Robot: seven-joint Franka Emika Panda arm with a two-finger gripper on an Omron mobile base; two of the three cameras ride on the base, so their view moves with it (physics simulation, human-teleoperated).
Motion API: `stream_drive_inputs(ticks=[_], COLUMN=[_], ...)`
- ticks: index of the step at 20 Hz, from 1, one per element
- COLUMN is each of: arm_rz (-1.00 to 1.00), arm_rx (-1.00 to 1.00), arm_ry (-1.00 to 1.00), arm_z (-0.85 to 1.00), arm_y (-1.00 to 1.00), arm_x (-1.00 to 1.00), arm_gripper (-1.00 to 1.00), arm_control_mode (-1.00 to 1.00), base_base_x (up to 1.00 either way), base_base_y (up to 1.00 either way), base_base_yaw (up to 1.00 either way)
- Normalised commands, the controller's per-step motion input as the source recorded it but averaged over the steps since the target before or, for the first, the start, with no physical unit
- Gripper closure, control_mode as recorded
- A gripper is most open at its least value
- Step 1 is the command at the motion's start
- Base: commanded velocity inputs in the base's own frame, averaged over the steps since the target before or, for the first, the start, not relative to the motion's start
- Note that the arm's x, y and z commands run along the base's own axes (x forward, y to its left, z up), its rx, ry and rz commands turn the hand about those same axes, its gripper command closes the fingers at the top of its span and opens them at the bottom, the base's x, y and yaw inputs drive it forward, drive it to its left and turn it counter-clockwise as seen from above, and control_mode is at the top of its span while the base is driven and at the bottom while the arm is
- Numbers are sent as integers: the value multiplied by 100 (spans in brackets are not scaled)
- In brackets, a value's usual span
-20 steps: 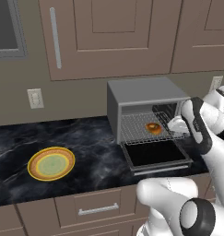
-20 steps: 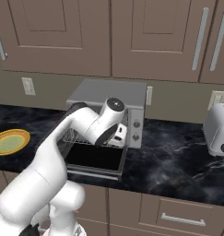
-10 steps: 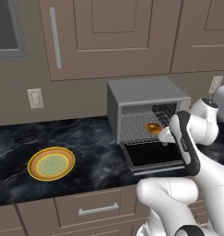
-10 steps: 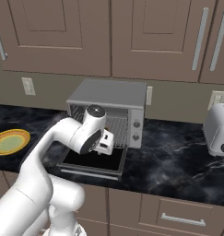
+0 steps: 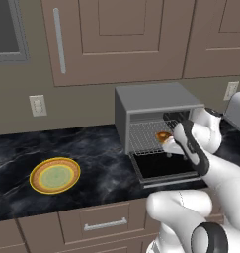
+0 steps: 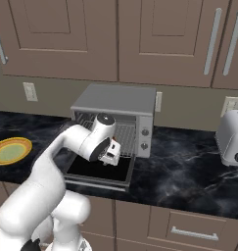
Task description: Pick up the bagel from the plate, place it on the toaster oven rack, close the door, and set the timer.
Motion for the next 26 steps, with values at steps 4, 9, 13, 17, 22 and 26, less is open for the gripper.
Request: stream_drive_inputs(ticks=[4,9,13,17,22,26], arm_rz=[0,0,0,0,0,0], arm_rx=[2,2,5,7,5,5], arm_ry=[2,0,-2,-4,-1,-1], arm_z=[-21,-13,-3,0,-8,-6], arm_y=[2,8,17,16,16,15], arm_x=[33,28,44,50,50,57], arm_gripper=[-100,-100,-100,-100,-100,-100], arm_control_mode=[-100,-100,-100,-100,-100,-100], base_base_x=[0,0,0,0,0,0], base_base_y=[0,0,0,0,0,0], base_base_yaw=[0,0,0,0,0,0])
